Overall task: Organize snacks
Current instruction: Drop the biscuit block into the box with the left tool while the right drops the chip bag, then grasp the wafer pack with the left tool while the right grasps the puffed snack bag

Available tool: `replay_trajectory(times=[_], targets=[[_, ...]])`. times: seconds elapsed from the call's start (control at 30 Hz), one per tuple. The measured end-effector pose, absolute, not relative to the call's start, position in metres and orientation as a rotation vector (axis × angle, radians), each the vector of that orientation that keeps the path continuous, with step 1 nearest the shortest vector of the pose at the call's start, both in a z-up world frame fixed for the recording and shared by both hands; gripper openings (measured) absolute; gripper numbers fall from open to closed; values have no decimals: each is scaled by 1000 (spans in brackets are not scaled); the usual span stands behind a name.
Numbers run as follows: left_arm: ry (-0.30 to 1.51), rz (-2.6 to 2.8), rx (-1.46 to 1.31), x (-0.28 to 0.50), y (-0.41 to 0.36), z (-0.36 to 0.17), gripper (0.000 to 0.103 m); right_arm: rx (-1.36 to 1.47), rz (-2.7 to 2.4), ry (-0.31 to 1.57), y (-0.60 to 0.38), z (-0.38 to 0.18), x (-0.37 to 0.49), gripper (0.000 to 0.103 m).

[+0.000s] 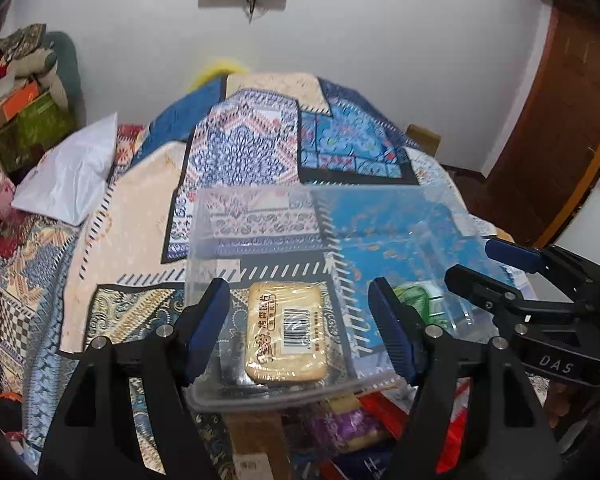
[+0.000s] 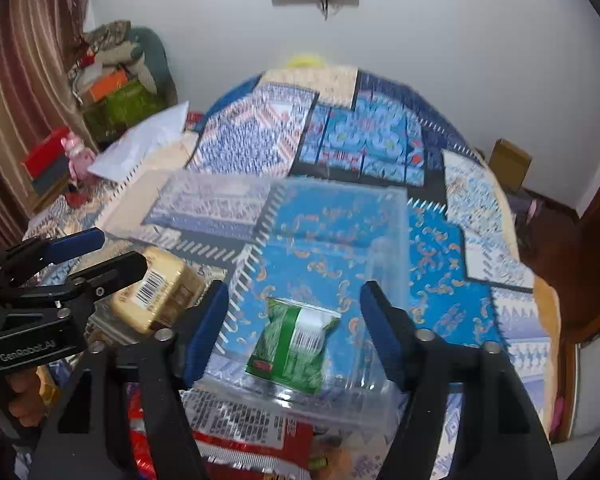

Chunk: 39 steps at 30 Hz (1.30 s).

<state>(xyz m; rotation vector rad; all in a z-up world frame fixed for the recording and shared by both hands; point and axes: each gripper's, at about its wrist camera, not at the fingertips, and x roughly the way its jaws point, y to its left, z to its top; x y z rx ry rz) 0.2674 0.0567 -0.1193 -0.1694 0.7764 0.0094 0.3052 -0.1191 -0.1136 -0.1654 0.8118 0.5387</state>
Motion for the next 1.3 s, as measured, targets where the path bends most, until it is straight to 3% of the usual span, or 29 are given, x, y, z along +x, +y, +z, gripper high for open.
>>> replay_trajectory(times=[0.4, 0.93, 1.07, 1.3], targets=[[746, -2, -150, 192, 83, -84, 73, -128, 569, 725, -159, -73, 247, 69], [918, 112, -166, 107, 128, -150, 73, -136, 526, 836, -201, -122, 186, 76], [976, 96, -179, 105, 127, -177, 87, -119, 533, 879, -204, -137, 183, 76], [1000, 97, -165, 115, 127, -202, 93, -127, 555, 933, -193, -158, 184, 76]])
